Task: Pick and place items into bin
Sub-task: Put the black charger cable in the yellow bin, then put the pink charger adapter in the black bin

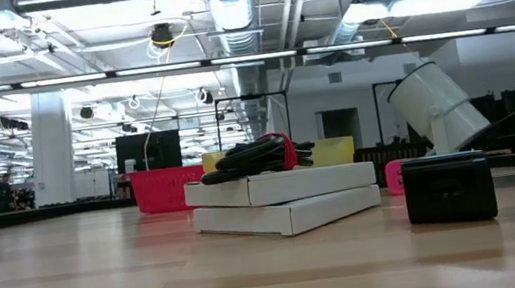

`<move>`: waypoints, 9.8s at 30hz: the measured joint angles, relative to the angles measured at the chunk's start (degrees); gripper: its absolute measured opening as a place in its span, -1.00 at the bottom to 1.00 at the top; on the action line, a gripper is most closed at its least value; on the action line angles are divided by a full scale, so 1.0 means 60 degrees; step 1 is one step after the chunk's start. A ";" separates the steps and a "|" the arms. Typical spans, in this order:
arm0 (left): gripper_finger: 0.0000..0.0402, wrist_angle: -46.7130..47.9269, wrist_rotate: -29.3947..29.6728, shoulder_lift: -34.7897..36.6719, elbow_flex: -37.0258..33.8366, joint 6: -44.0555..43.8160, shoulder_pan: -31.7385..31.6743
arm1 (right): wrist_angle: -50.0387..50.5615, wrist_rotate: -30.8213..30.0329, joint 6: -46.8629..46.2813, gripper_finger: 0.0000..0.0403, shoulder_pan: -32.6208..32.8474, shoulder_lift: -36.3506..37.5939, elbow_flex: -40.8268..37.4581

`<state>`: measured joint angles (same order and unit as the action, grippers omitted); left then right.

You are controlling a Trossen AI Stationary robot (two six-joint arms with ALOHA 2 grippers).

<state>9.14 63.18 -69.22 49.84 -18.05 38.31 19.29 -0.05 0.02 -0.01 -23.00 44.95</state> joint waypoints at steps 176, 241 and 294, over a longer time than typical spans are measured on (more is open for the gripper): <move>-0.32 0.4998 -0.1020 0.2536 -0.0004 0.1218 -0.0905 | 0.6128 0.2272 0.6233 -0.99 0.1497 -1.6587 0.9056; -0.32 0.4998 -0.1453 0.2533 -0.0004 0.1218 -0.0905 | 1.1404 -0.1922 0.4339 -0.57 -0.2739 -1.6663 1.3089; -0.32 0.4991 -0.2313 0.2533 -0.0004 0.0541 -0.0901 | 1.0608 -0.2005 0.2029 0.01 0.2248 -1.3925 0.8213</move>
<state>39.09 49.30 -54.02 49.82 -14.81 32.90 82.94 -12.08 12.20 13.47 -106.55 94.22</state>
